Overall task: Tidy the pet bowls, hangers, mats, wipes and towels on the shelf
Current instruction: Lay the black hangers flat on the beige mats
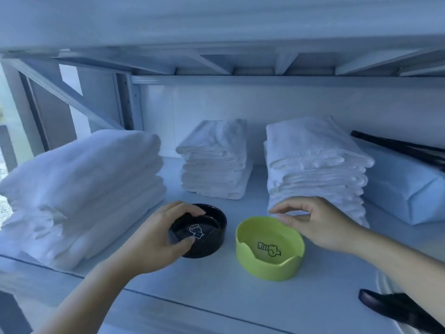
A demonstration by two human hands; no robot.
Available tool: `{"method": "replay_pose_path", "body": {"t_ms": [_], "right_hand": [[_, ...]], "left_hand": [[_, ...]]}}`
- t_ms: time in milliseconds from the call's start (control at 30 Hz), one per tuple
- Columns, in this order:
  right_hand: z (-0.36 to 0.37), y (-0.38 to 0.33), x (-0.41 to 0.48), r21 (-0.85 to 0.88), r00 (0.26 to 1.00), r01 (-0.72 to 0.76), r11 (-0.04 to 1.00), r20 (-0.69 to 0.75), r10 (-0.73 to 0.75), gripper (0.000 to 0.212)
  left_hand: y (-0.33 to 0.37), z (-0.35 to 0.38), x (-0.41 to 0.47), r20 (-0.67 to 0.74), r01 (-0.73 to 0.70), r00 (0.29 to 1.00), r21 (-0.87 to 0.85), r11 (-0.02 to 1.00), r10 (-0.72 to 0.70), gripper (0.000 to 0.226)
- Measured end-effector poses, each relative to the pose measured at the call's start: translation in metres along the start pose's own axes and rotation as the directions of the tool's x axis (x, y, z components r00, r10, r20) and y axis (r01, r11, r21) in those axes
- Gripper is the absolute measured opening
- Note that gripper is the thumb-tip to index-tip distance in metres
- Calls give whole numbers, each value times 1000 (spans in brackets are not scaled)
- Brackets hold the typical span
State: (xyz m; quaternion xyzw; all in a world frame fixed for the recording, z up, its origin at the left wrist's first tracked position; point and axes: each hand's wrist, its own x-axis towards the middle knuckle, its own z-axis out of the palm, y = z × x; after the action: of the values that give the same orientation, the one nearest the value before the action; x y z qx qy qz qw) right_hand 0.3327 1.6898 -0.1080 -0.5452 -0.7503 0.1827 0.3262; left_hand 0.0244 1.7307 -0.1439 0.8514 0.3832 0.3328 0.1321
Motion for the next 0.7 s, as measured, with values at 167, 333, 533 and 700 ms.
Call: {"method": "replay_pose_path", "body": {"t_ms": [167, 333, 533, 700], "right_hand": [[-32, 22, -37, -25, 988, -120, 992, -99, 117, 14], [-70, 36, -99, -62, 955, -236, 970, -202, 219, 16], [-111, 54, -187, -80, 889, -391, 917, -293, 353, 17], [-137, 74, -242, -108, 855, -453, 885, -332, 397, 17]], "left_hand": [[56, 20, 41, 2, -191, 982, -36, 981, 191, 27], [119, 65, 64, 88, -403, 903, -171, 899, 422, 25], [183, 131, 75, 200, -526, 785, -286, 801, 587, 25], [226, 177, 80, 298, -502, 746, -335, 797, 595, 23]]}}
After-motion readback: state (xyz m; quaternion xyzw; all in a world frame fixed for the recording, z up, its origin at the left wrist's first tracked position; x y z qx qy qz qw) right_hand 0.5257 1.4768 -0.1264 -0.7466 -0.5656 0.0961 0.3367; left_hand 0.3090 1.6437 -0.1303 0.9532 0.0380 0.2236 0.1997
